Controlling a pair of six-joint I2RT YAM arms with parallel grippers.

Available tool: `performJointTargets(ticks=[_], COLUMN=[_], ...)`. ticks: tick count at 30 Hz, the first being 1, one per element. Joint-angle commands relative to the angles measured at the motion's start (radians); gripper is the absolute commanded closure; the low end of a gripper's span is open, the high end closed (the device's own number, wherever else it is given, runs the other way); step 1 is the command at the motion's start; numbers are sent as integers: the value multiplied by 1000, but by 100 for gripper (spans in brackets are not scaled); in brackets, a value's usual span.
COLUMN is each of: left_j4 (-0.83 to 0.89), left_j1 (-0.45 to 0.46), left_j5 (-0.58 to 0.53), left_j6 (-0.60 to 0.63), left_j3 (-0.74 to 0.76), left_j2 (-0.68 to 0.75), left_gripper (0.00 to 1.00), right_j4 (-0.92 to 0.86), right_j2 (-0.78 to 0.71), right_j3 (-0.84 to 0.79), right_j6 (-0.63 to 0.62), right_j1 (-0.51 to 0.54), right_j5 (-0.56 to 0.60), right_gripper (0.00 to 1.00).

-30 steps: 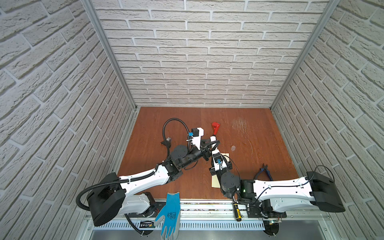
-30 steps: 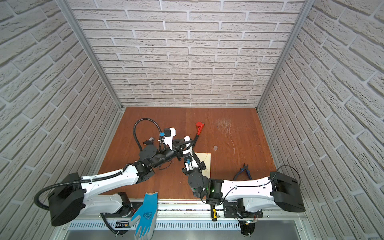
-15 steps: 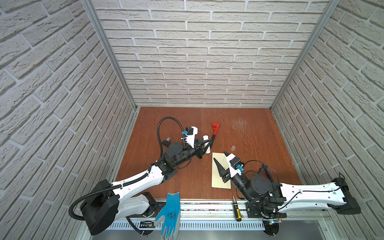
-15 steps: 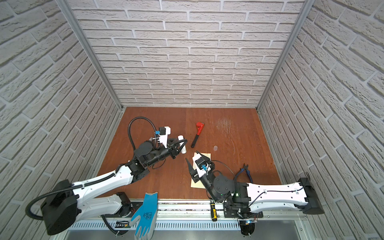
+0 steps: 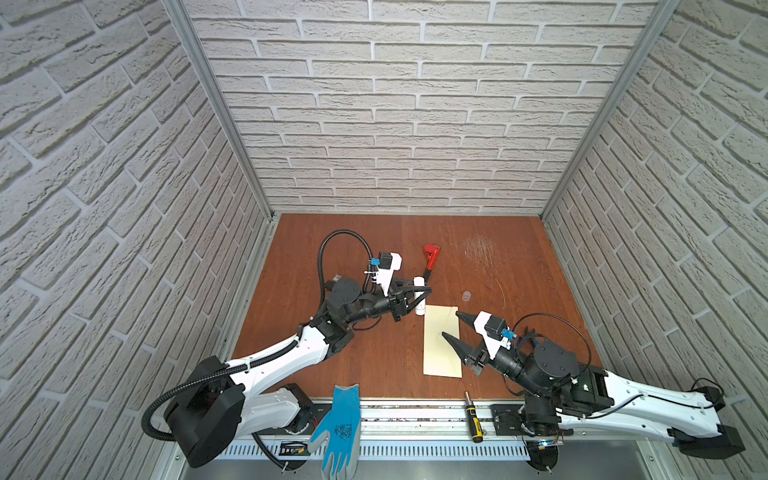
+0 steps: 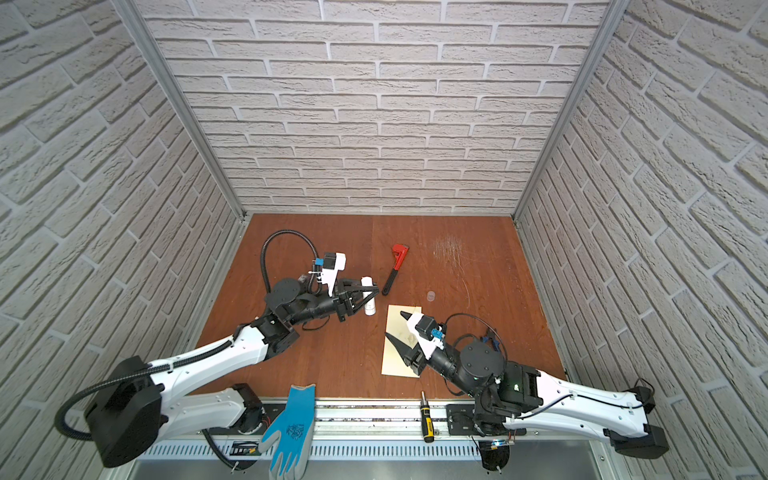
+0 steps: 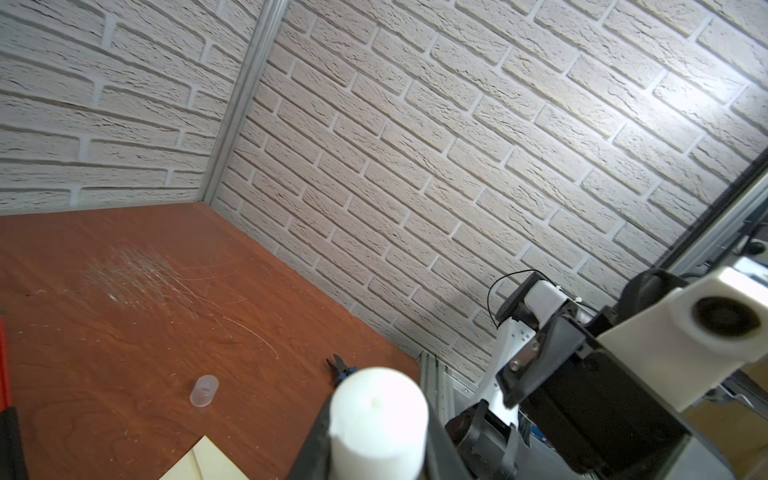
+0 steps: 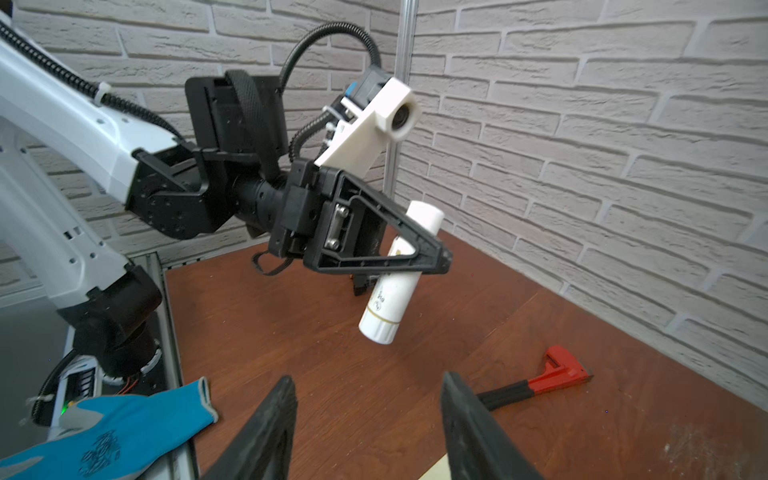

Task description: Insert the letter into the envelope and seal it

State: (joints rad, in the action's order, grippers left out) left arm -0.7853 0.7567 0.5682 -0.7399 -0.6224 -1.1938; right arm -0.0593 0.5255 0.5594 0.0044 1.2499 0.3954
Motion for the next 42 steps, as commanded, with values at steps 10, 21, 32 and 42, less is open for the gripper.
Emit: performJointTargets(ticks=[10,21,32,42], left_j4=[-253,-358,-389,-433], left_j1=[-4,-8,-15,-14], left_j5=[183,225,246,257], left_j6=[-91,-149,-177,-218], left_j3=[-128,-167,-183,-218], left_j2=[-116,-178,-209,-244], left_gripper=[100,100,100,100], right_j4=[27,118,193,183], right_j2=[130,205,248,239], right_j3=[92,103,104,122], right_j6=[116,240,267,256], right_j1=[-186,-396,-442,-463], right_j5=[-342,-541,-595,-604], right_gripper=[34,38,52,73])
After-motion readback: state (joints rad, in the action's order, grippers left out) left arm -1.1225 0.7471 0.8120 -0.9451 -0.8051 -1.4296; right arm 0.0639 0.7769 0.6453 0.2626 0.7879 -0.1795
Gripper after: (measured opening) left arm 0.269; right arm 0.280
